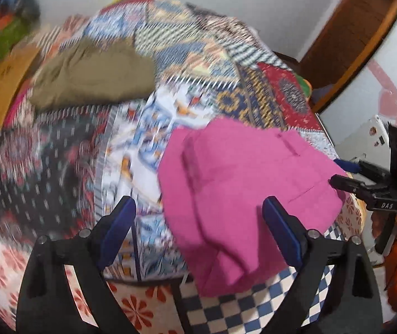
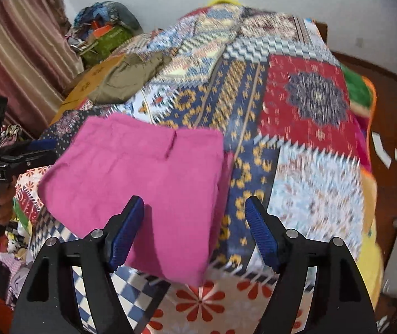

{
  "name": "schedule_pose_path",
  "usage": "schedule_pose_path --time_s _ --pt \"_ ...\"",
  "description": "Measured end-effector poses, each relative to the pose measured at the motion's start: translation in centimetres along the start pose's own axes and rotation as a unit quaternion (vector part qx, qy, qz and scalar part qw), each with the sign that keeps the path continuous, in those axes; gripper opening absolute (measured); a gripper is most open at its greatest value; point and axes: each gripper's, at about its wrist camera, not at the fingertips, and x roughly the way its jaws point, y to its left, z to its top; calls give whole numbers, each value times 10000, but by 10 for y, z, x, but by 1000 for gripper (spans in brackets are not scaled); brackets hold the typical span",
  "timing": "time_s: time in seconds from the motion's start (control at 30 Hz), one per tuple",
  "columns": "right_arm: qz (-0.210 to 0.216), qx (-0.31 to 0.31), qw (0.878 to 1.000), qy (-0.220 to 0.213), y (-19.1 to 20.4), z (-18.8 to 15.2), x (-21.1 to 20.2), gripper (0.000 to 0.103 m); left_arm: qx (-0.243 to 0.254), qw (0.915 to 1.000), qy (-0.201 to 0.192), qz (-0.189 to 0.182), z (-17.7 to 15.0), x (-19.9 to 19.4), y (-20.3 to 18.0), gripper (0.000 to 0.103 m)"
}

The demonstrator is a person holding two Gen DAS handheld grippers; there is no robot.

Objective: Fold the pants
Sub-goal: 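Close the left gripper on the folded pink pants, then lift the folded pink pants with the left gripper and carry it toward the olive pants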

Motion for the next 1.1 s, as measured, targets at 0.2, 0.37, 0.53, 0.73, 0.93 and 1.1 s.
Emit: schedule_pose_path --time_s 0.2,0.37,0.53,0.73,0.93,1.1 --pt "313 462 9984 60 -12 -9 9 73 -549 9971 196 -499 -15 13 15 93" --pt "249 307 9992 10 -7 3 9 74 -555 9956 299 -698 -4 24 7 93" --pt "392 390 9984 152 -8 3 30 75 -505 9935 617 -807 2 52 -4 93" --pt "486 371 9981 107 -5 4 36 82 -271 9965 428 -670 3 56 -13 91" --pt "584 329 9977 -45 -2 2 36 75 -217 9967 297 -718 3 52 -17 70" --pt "580 251 9977 -232 5 -1 28 53 -114 9974 228 -669 0 49 -23 57"
